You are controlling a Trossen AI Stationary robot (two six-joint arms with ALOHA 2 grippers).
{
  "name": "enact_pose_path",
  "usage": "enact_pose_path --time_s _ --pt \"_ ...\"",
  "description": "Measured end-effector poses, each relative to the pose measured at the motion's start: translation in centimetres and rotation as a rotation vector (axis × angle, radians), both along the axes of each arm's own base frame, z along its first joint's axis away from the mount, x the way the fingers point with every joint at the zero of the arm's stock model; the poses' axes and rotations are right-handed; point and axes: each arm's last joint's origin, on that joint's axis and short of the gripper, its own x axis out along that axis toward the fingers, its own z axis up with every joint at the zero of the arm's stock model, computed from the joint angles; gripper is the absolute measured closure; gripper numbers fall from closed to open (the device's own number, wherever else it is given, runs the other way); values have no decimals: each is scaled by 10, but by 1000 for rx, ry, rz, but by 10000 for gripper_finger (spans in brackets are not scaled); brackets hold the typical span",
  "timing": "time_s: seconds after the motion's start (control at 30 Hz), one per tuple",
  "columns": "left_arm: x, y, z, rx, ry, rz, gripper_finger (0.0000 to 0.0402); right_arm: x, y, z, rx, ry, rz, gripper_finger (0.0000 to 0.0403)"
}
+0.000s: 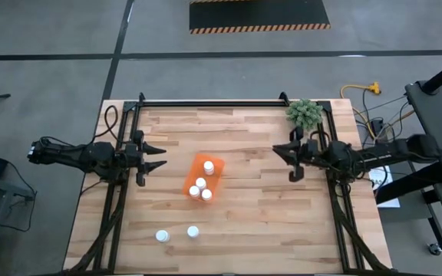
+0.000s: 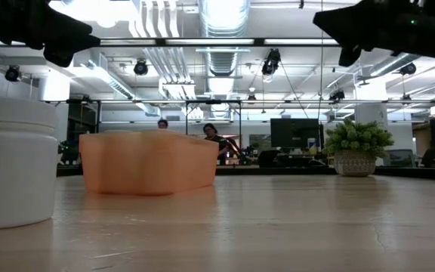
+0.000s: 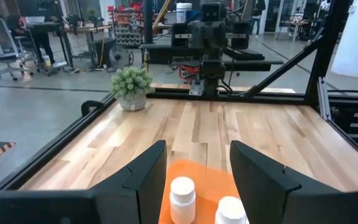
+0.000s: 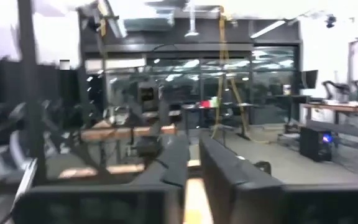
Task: Pick and place pill bottles into a basket
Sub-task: Put the left white medicine bottle into the orange bin
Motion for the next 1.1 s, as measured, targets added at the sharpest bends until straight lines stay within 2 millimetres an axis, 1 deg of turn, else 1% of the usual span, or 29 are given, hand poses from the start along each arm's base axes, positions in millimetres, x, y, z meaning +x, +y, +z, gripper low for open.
enact_pose_path --time_s 0.03,0.1,0.2,0.37,0.5,0.73,0.9,1.0,1.1 --pt "0 0 0 0 0 0 241 -2 0 -1 -18 14 10 384" --pt "0 0 0 0 -1 0 241 -4 1 -4 -37 45 14 390" --pt "0 0 0 -2 -1 0 241 -8 0 -9 -42 113 11 394" --pt "-1 0 -2 6 26 -1 241 -19 0 -9 -39 168 13 394" --pt "-1 0 -4 10 46 -1 241 -30 0 -7 -38 134 13 394" --pt "-1 0 -5 8 47 0 241 -46 0 -28 -33 100 6 394" --pt "-2 0 -4 5 39 0 241 -52 0 -26 -39 82 11 394" --pt "-3 1 -4 4 35 1 241 -54 0 -30 -63 125 7 394" --pt "-2 0 -4 4 39 1 241 -56 0 -38 -88 210 5 394"
